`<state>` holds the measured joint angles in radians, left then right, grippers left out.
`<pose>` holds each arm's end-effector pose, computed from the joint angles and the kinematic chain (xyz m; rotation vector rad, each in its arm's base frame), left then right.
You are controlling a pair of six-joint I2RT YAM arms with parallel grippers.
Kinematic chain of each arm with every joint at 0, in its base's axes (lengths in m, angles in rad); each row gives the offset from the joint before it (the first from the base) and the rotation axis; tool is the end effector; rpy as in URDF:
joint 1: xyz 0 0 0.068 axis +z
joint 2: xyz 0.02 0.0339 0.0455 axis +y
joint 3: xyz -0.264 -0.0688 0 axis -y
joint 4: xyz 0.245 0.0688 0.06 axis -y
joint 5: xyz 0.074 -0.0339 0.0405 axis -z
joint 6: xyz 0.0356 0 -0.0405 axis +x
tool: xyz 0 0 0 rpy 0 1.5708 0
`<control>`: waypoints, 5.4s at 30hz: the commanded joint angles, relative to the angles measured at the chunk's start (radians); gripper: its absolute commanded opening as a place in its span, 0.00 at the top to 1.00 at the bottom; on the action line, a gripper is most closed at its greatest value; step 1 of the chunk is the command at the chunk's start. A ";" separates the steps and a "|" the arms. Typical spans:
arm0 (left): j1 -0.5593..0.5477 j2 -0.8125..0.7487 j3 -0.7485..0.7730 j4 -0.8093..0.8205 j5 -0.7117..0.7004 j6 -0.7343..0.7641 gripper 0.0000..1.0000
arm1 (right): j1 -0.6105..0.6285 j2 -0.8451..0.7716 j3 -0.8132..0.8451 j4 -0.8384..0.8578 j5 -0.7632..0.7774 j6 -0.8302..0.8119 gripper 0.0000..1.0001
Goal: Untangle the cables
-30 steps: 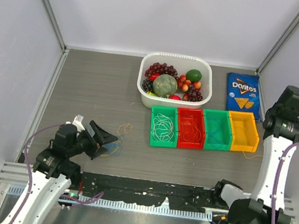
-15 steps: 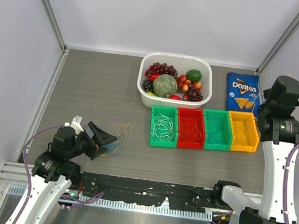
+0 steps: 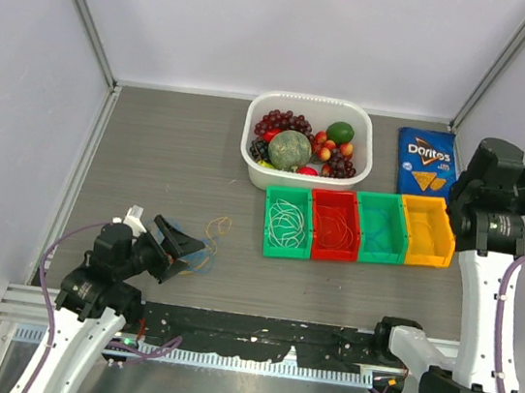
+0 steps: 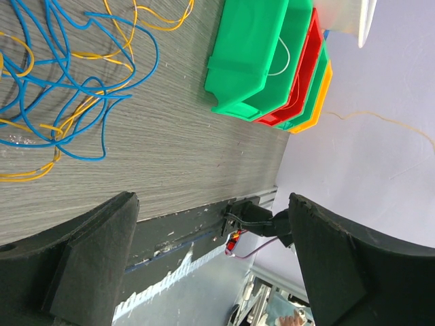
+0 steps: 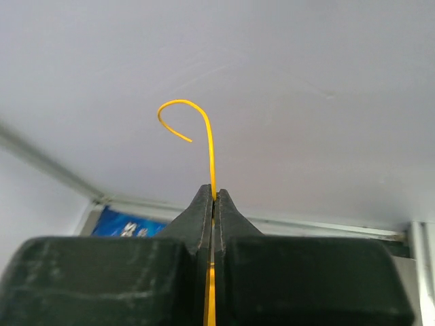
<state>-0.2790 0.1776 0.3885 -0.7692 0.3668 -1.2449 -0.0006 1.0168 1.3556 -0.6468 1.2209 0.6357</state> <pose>0.0716 -0.0338 0.2133 -0.8809 2.2026 -1.2199 0.1744 -0.0335 0.4499 1.2227 1.2090 -0.6679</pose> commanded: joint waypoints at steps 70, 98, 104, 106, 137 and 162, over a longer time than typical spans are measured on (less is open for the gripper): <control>0.004 -0.049 0.101 -0.079 -0.020 0.024 0.03 | -0.131 0.105 -0.070 0.487 -1.382 -0.156 0.99; 0.004 -0.092 0.093 -0.102 0.020 0.033 0.03 | -0.131 -0.092 -0.050 -0.217 -0.340 0.051 0.99; 0.004 -0.092 0.115 -0.124 0.007 0.041 0.03 | -0.130 -0.095 -0.147 -0.150 -0.262 0.088 0.99; 0.004 -0.092 0.109 -0.108 0.006 0.030 0.03 | -0.131 -0.055 -0.182 -0.133 -0.256 0.119 0.99; 0.004 -0.020 0.062 -0.054 -0.035 0.041 0.03 | -0.070 0.360 -0.507 0.128 -0.563 0.286 0.99; 0.004 0.103 0.027 0.079 -0.040 0.157 0.01 | -0.043 0.167 -0.369 0.010 -0.593 0.059 0.17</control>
<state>-0.2790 0.2432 0.4030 -0.7582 0.3347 -1.1526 -0.0711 1.2358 0.9112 -0.5705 0.6258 0.7349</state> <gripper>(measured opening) 0.982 0.826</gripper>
